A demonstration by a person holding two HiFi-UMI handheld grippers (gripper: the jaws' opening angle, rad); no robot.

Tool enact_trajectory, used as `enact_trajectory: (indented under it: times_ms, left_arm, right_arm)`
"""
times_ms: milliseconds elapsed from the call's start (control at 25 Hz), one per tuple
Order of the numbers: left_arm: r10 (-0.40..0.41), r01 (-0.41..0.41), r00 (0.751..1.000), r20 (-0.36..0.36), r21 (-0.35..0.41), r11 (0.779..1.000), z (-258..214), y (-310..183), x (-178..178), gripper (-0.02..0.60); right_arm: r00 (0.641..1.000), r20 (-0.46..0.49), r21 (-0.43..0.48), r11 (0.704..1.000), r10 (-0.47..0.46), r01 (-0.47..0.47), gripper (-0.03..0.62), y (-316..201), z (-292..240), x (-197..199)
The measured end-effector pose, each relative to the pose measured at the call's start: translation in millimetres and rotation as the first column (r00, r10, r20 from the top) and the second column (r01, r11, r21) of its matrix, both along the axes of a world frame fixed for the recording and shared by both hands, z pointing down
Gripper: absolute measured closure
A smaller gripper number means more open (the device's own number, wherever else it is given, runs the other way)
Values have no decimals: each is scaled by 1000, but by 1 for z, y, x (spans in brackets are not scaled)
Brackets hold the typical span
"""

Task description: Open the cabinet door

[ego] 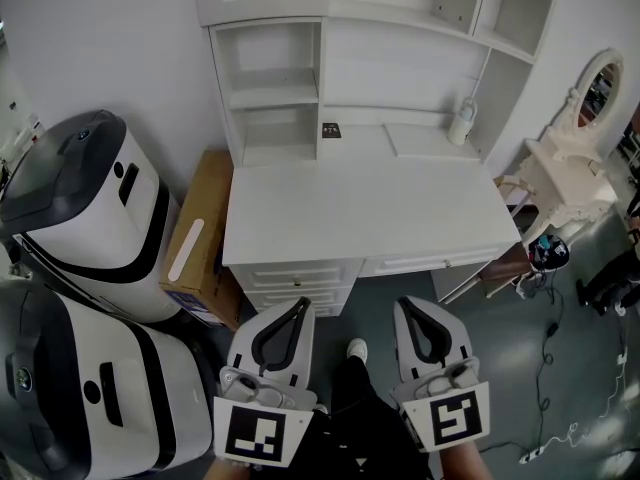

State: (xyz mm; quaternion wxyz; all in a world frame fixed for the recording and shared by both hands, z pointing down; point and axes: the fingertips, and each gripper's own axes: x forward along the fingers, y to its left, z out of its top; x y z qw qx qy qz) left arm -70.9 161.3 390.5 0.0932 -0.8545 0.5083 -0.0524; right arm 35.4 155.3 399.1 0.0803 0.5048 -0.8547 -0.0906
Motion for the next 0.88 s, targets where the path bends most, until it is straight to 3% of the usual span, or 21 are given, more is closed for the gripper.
enact_trajectory:
  times_ms: [440,880]
  left_arm:
    - [-77,75,997,-30,-36,996,10,-48,-1,583]
    - [-147,147,989,9,-46,988,13,-120,2,583]
  right_arm:
    - [999,11,0,999,-41,41,592,-52,2,9]
    - [997,11,-15,997,-79,80,592,-133,4,28]
